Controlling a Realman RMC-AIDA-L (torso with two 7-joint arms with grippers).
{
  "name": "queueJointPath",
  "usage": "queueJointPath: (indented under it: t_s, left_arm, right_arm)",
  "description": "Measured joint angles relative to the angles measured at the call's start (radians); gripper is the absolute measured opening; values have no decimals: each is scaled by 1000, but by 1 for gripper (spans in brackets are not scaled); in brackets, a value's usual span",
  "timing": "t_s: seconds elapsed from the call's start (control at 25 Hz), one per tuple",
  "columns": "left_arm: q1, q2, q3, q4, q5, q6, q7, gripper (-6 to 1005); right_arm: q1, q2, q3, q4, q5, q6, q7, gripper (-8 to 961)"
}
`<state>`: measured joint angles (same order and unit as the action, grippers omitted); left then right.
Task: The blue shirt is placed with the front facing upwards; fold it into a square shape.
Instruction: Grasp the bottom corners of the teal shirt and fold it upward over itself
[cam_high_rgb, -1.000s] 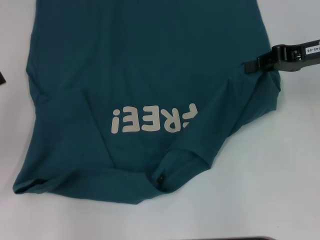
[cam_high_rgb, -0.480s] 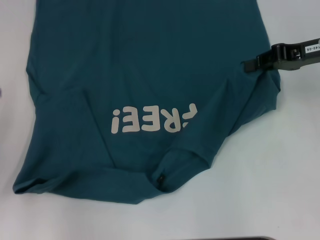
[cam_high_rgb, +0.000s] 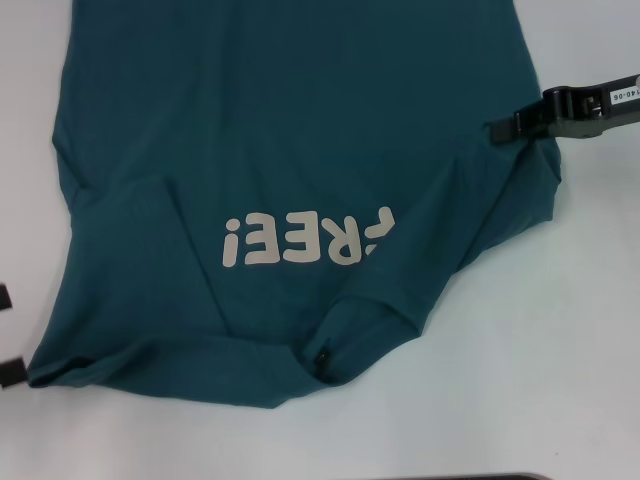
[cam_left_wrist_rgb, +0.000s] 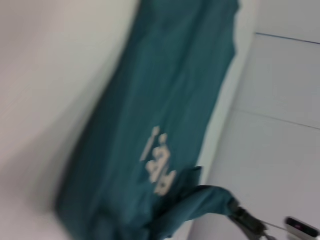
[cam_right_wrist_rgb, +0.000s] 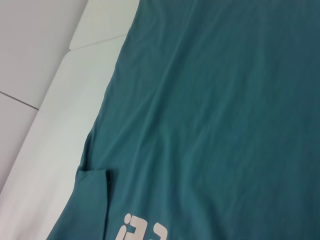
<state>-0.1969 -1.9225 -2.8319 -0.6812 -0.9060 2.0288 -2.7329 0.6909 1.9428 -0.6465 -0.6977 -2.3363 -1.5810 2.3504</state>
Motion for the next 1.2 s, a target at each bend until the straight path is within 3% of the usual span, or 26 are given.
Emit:
queueJointPath:
  t_s: [0.32,0.68,0.88,1.2]
  left_arm:
    - [4,-1,-44,-2,121,-22,-77,871]
    - [-2,-41,-38,42,159,-110,-129,849]
    - [-5,-49,-34,44,160,-140,-141,744]
    - [-25,-61,-36,86,183,-193,-141,749]
  right_arm:
    - [3,-2,-2,0,0,6,-3,21]
    - [-3,-13,-2,-2,0,6,-3,21]
    - [-4,-13,-3,-2,0,7,-4,21]
    - [-4,-12,-9,-2,-1,7,-7,21]
